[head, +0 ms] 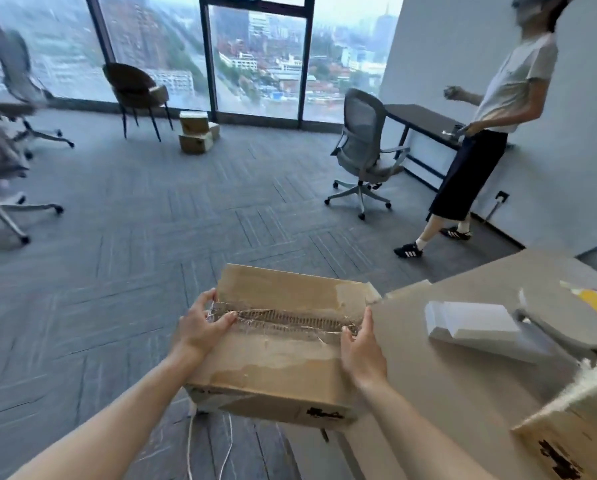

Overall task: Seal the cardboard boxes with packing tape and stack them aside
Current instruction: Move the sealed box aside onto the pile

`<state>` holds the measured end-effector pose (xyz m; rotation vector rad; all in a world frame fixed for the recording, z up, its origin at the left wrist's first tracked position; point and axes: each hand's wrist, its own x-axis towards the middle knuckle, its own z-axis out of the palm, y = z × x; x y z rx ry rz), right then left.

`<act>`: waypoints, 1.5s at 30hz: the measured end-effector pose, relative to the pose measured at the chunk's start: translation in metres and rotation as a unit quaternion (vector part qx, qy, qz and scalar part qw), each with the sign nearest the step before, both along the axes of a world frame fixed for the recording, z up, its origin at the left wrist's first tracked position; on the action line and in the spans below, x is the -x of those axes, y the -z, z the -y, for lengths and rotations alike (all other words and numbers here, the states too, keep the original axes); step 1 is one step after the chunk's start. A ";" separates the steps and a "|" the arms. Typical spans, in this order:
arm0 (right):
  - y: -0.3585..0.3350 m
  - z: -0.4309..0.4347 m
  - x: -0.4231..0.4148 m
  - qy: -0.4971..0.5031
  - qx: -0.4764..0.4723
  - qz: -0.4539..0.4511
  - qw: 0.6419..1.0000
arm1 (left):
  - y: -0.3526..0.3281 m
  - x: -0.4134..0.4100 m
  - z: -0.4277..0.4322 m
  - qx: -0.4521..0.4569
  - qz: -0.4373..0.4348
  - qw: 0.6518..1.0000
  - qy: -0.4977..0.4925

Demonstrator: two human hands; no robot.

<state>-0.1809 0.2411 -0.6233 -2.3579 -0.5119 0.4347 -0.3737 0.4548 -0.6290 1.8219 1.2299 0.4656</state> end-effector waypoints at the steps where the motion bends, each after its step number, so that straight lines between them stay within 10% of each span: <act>1: 0.000 -0.025 -0.004 -0.012 -0.006 -0.001 1.000 | -0.002 0.001 -0.019 -0.002 -0.005 1.000 -0.015; 14: -0.001 -0.251 -0.083 -0.063 -0.035 -0.022 0.997 | -0.008 -0.053 -0.214 -0.008 -0.015 0.997 -0.081; 27: 0.007 -0.424 -0.284 0.020 -0.040 -0.038 0.998 | 0.001 -0.290 -0.424 -0.001 -0.011 1.000 0.004; 45: -0.007 -0.376 -0.462 0.350 -0.028 -0.005 0.936 | -0.008 -0.649 -0.450 0.044 0.027 0.934 0.353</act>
